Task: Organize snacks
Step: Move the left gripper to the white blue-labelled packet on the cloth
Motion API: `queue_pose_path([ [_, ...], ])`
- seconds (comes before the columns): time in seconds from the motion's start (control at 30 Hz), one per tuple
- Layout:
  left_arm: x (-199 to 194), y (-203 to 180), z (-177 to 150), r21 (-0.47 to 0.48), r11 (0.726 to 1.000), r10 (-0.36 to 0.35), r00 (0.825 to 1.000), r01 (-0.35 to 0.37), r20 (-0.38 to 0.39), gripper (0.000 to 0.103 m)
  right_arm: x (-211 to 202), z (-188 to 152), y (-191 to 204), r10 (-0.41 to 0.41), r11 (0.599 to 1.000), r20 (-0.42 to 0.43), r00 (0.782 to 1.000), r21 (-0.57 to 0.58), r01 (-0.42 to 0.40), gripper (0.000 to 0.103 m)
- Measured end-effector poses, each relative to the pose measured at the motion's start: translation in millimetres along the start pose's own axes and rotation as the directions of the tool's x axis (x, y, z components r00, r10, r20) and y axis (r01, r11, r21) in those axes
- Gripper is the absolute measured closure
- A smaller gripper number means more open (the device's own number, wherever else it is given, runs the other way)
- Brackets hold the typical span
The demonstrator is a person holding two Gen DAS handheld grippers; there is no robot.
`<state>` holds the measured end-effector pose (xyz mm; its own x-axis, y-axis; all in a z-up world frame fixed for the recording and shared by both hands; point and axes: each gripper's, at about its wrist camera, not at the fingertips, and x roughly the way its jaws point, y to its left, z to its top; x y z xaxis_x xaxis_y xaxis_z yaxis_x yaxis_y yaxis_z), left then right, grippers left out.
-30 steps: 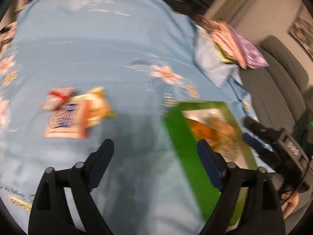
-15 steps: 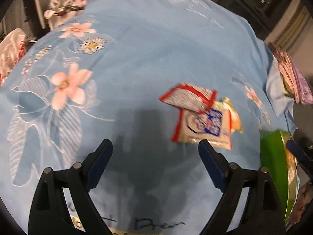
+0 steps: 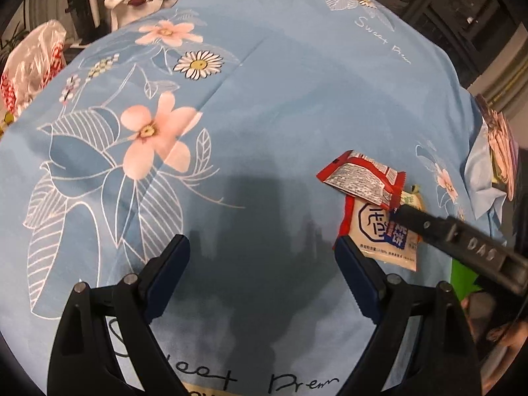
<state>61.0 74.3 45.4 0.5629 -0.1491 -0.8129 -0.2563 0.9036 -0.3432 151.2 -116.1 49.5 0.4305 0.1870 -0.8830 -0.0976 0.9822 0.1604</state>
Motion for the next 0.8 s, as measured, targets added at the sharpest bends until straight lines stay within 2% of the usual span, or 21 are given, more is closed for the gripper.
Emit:
queue_pose_path([
  [0.07,1.0,2.4,1.5,-0.013,1.0,-0.002,1.0,0.002,-0.003,0.013,-0.7,-2.1,-2.2,-0.006,1.0,0.017,1.0,0.002,0.006,0.045],
  [0.3,1.2,1.8,1.6,-0.017,1.0,-0.01,1.0,0.009,-0.008,0.013,3.8,-12.7,-8.3,0.108,0.993,-0.012,0.994,0.05,-0.107,0.071],
  [0.33,1.3,1.5,1.5,-0.016,1.0,-0.009,1.0,0.009,-0.009,0.013,1.8,-14.2,-10.8,0.143,0.988,-0.003,0.99,0.062,-0.143,0.08],
  [0.37,1.0,1.2,1.5,-0.014,1.0,-0.011,1.0,0.011,-0.009,0.013,0.1,-15.0,-12.6,0.179,0.981,-0.001,0.984,0.07,-0.178,0.083],
  [0.57,-1.5,-2.0,0.5,0.0,1.0,-0.024,1.0,0.024,-0.008,0.013,-30.0,-29.8,-26.8,0.304,0.948,0.014,0.953,0.092,-0.303,0.088],
  [0.63,-0.5,-5.1,-1.1,0.009,1.0,-0.026,1.0,0.026,-0.016,0.013,-44.4,-39.4,-32.5,0.322,0.943,0.019,0.946,0.084,-0.323,0.089],
  [0.8,0.6,-17.6,-9.6,0.032,0.996,-0.085,0.995,0.087,-0.053,0.013,-65.2,-66.4,-52.9,0.38,0.922,-0.021,0.925,0.09,-0.377,0.089],
])
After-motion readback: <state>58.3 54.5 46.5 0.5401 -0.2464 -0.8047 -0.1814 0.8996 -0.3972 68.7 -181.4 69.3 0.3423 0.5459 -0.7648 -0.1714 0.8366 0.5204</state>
